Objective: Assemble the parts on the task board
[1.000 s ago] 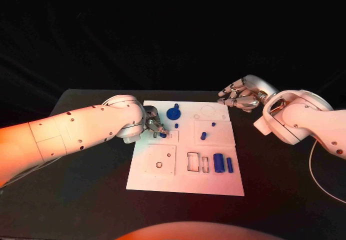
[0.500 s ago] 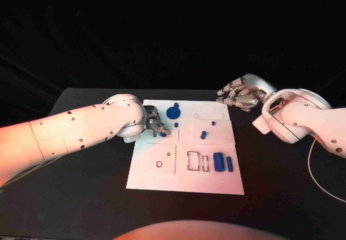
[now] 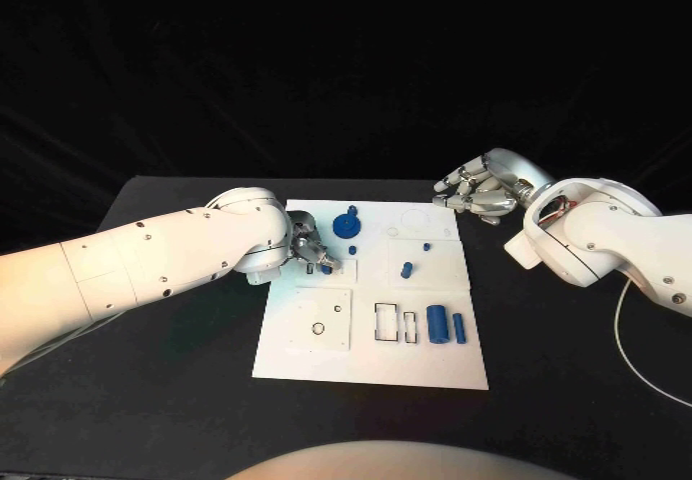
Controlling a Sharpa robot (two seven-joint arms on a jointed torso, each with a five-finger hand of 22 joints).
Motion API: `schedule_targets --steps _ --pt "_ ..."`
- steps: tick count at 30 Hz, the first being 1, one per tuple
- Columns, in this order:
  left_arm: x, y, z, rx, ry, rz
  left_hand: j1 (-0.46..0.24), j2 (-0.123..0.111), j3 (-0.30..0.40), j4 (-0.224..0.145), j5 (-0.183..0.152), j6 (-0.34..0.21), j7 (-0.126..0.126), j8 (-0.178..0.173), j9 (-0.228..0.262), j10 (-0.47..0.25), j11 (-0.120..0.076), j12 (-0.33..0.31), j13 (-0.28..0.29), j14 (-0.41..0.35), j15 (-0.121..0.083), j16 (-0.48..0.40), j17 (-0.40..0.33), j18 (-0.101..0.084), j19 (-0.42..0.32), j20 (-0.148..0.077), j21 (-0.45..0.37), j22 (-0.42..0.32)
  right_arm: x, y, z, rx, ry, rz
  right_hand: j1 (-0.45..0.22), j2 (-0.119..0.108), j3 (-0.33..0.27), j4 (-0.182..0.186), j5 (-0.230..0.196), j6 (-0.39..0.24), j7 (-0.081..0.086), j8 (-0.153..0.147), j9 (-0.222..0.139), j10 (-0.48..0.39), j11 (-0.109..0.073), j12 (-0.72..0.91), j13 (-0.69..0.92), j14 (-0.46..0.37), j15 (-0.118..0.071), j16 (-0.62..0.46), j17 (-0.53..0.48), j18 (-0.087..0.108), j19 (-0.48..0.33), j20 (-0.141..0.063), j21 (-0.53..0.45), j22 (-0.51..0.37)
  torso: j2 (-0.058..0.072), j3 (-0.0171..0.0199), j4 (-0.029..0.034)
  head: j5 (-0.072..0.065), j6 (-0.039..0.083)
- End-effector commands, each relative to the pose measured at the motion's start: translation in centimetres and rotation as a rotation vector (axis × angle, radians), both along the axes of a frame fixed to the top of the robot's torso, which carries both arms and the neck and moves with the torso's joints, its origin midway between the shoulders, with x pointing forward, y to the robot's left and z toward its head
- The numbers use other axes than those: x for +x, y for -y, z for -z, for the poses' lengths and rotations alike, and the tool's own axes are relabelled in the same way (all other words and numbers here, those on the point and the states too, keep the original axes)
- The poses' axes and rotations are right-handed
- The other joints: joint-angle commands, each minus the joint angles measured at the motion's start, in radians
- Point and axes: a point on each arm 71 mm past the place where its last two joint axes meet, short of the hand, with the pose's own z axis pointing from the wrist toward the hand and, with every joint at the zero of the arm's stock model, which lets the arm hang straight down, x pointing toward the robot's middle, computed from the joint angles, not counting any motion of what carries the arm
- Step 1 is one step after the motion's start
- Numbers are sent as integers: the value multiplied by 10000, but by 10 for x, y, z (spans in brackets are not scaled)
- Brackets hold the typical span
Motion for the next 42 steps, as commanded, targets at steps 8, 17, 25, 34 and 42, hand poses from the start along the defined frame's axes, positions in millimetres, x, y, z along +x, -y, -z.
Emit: schedule_targets --steps 8,17,25,34,42 --pt "-2 -2 7 222 -395 48 -213 181 -476 312 -11 40 -5 140 71 72 -47 -8 13 1070 -84 24 2635 -206 338 -89 82 1209 -1 -2 1 93 -173 -153 33 60 -5 50 4 -60 23 -65 -6 -87 20 -40 -17 135 5 -40 -19 173 -80 -6 -71 -21 3 -2 -3 -5 18" --pt "-1 -3 7 178 -375 -34 -234 260 -736 416 -16 96 -40 229 115 114 -75 27 29 1070 -104 24 2635 -231 390 -106 169 1304 -1 -2 1 92 -184 -166 15 63 -11 76 0 -63 26 -65 -4 -89 23 -33 -20 131 9 -58 -36 177 -89 -2 -86 -43 4 -2 -1 -10 8" --pt "1 -4 7 176 -362 -85 -407 426 -1292 464 -25 124 -81 359 182 136 -109 24 -5 1070 -133 24 2635 -242 419 -136 195 1350 -1 -2 1 87 -195 -167 15 63 -11 76 0 -63 26 -65 -4 -89 23 -33 -20 131 9 -58 -36 177 -89 -2 -86 -43 -2 -1 3 -2 1" --pt "2 -5 7 191 -355 -137 -529 532 -1657 465 -34 122 -104 450 229 152 -130 29 -18 1070 -152 24 2635 -250 439 -156 217 1386 -1 -1 1 79 -202 -162 15 63 -11 76 0 -63 26 -65 -4 -89 23 -33 -20 131 9 -58 -36 177 -89 -2 -86 -43 5 1 -1 -1 -4" --pt "2 -6 6 146 -276 -216 -568 569 -1970 449 -47 126 -124 522 266 165 -148 19 -54 1070 -167 24 2635 -265 467 -171 265 1440 0 -1 1 66 -215 -173 59 34 -9 68 -26 -70 21 -62 1 -102 19 -18 -28 123 10 -93 -64 182 -99 4 -112 -74 5 1 -1 -6 -7"
